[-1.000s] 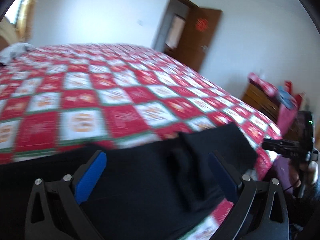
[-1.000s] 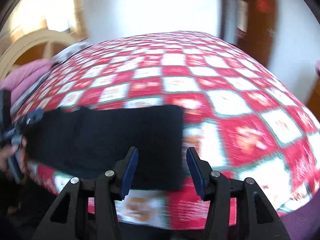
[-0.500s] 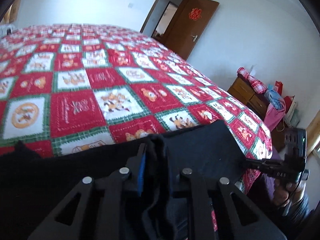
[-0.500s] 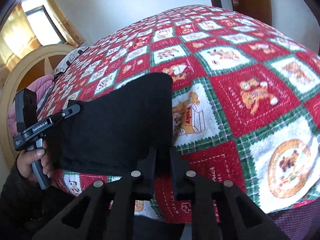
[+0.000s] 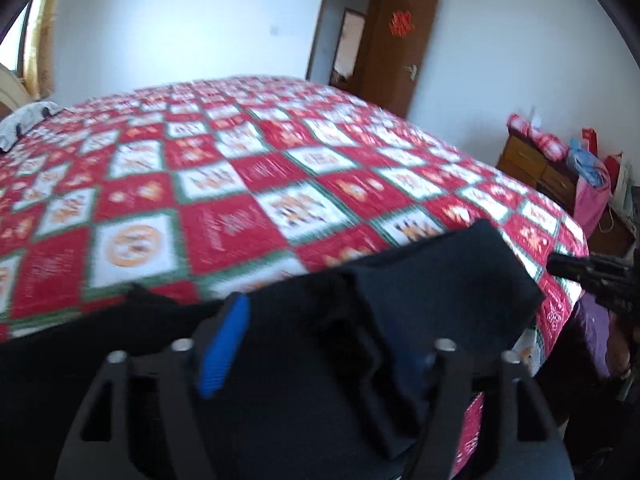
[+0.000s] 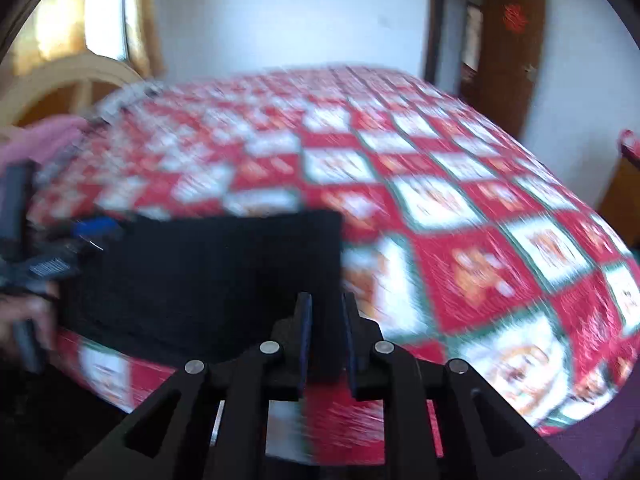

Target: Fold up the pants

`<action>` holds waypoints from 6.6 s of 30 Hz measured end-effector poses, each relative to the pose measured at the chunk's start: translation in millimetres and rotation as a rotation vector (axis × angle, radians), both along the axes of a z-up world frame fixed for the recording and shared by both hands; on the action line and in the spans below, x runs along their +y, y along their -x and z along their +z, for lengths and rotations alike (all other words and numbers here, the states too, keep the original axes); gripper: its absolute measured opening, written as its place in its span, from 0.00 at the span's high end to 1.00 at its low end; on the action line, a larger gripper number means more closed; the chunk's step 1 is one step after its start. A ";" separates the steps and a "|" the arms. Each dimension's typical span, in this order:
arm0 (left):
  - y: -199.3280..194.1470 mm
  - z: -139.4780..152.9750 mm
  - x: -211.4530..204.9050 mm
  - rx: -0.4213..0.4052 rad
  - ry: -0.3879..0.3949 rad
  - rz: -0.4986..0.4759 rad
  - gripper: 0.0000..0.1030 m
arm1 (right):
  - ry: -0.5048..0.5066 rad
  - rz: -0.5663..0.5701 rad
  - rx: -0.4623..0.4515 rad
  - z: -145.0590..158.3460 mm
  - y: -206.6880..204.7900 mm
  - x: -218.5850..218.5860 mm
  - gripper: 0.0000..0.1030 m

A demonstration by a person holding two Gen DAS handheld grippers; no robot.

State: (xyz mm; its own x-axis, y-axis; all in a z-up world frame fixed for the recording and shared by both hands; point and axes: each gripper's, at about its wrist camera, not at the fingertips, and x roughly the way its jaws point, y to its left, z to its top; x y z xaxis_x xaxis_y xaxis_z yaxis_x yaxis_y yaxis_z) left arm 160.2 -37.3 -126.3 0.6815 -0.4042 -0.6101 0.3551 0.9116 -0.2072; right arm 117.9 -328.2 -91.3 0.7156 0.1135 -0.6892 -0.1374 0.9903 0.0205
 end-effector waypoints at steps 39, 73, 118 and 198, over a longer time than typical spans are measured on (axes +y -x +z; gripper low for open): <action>99.4 -54.1 247.4 0.062 0.064 0.649 0.41 | -0.029 0.265 0.020 -45.5 6.0 119.8 0.67; 115.3 54.4 203.7 -0.087 0.357 0.383 0.80 | -0.071 0.087 -0.044 -13.5 -7.3 74.2 0.67; 26.7 38.8 -149.6 -0.059 0.003 -0.363 0.46 | -0.274 -0.134 0.015 -34.8 -19.6 -49.0 0.67; 14.8 -4.3 -33.9 -0.006 -0.146 0.042 0.21 | -0.096 0.123 -0.127 -19.1 5.3 53.1 0.50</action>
State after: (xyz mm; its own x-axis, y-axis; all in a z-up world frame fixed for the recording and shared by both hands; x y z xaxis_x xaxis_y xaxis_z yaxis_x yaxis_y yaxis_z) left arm 145.4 -71.2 -130.6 0.6999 -0.2824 -0.6560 0.3169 0.9459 -0.0691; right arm 112.6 -275.0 -110.4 0.7731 0.2659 -0.5758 -0.2645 0.9603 0.0883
